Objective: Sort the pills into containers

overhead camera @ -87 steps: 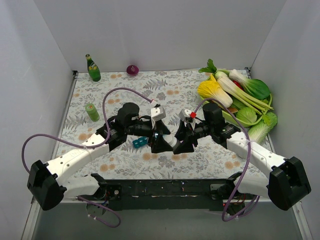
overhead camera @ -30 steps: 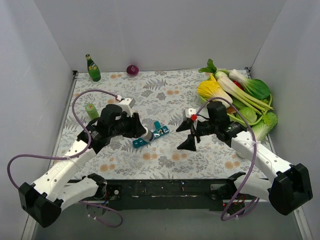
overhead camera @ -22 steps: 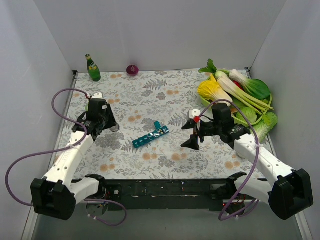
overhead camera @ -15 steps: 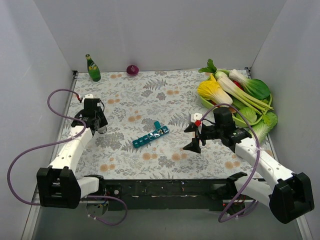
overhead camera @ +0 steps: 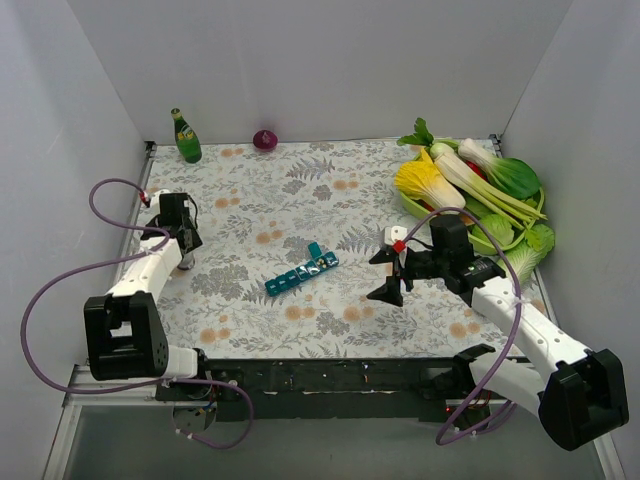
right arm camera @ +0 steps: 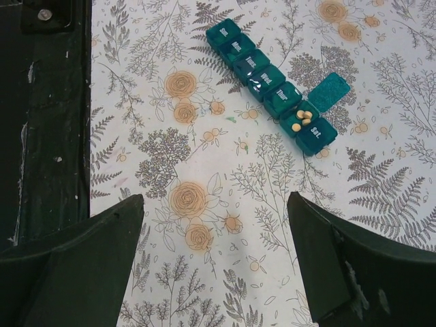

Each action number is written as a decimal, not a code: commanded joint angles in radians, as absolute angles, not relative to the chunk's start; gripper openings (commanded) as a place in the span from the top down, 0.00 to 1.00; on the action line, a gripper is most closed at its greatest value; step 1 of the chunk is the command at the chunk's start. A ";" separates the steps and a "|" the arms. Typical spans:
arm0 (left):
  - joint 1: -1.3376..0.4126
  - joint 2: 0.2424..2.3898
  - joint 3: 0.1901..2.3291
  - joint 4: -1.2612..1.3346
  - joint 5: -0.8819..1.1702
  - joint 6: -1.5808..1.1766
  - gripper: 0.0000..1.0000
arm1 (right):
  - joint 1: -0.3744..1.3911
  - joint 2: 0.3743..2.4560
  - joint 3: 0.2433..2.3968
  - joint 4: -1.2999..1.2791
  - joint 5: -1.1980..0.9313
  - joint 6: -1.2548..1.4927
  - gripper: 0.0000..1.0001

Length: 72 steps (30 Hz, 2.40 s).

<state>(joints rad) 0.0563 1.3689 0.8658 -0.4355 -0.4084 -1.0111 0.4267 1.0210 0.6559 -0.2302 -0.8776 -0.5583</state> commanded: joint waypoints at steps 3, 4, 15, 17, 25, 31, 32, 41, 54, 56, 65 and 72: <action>0.071 1.318 0.919 -0.414 -0.413 -1.017 0.37 | 0.423 1.000 0.647 -0.207 -0.907 -0.586 0.07; 0.071 1.309 0.920 -0.419 -0.408 -1.017 0.34 | 0.423 1.002 0.649 -0.212 -0.908 -0.591 0.07; 0.068 1.131 0.959 -0.566 0.056 -0.899 0.19 | 0.423 1.041 0.744 -0.468 -0.943 -0.946 0.08; 0.063 1.086 0.931 -0.523 0.278 -0.882 0.11 | 0.423 1.066 0.781 -0.526 -0.943 -1.046 0.08; -0.109 1.116 0.816 -0.355 0.614 -0.992 0.15 | 0.462 1.204 0.831 -0.580 -0.925 -1.334 0.12; -0.187 1.288 0.842 -0.250 0.569 -1.083 0.55 | 0.551 1.324 0.871 -0.519 -0.803 -1.344 0.22; -0.189 1.334 0.859 -0.229 0.563 -1.097 0.56 | 0.558 1.339 0.874 -0.496 -0.789 -1.332 0.22; -0.251 1.612 0.974 -0.175 0.572 -1.120 0.66 | 0.580 1.520 0.988 -0.371 -0.692 -1.197 0.27; -0.276 1.241 0.786 -0.244 0.489 -0.502 0.04 | 0.578 1.746 1.318 -0.627 -0.811 -1.272 0.19; -0.288 1.226 0.740 -0.265 0.534 -0.355 0.03 | 0.578 1.769 1.357 -0.658 -0.827 -1.264 0.19; -0.435 1.275 0.673 -0.285 0.489 -0.118 0.04 | 0.577 1.779 1.348 -0.655 -0.818 -1.223 0.19; -0.472 1.312 0.670 -0.261 0.426 -0.112 0.10 | 0.575 1.776 1.327 -0.629 -0.788 -1.206 0.19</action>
